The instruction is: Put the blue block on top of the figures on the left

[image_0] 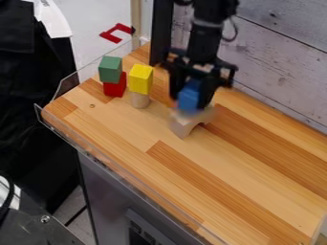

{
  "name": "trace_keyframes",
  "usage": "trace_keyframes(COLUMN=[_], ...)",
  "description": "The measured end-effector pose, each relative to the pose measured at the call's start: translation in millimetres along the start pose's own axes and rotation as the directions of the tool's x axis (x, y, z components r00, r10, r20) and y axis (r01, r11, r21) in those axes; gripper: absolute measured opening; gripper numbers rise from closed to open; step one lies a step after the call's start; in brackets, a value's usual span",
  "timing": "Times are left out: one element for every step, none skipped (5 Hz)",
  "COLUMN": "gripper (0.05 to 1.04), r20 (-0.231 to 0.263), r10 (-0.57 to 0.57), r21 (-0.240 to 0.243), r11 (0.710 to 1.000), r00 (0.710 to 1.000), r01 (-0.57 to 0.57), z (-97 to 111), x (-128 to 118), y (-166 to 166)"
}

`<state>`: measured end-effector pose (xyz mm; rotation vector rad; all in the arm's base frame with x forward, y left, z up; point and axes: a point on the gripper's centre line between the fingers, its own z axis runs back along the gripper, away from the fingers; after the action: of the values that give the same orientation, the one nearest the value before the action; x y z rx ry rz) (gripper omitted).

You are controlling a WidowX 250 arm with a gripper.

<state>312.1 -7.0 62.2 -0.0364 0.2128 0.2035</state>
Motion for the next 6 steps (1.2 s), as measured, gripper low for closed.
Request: trace_keyframes(gripper=[0.570,0.570,0.570,0.569,0.569,0.569], r20=[0.052,0.063,0.028,0.026,-0.002,-0.021], r10=[0.080,0.220,0.347,0.447,0.522,0.588], r21=[-0.013,-0.066,-0.142,-0.200,-0.240,-0.254], r11=[0.997,0.974,0.930,0.879,0.828,0.779], r00=[0.995,0.973,0.937,0.894,0.853,0.808], r01=[-0.080,-0.216,-0.340,-0.433,-0.507,-0.573], z=[26.7,54.3,52.1,57.8,52.5,47.5], x=[2.4,6.1,7.2,1.8,-1.3,-3.6], y=[-3.4,-5.0,10.4,29.1,38.0,48.5])
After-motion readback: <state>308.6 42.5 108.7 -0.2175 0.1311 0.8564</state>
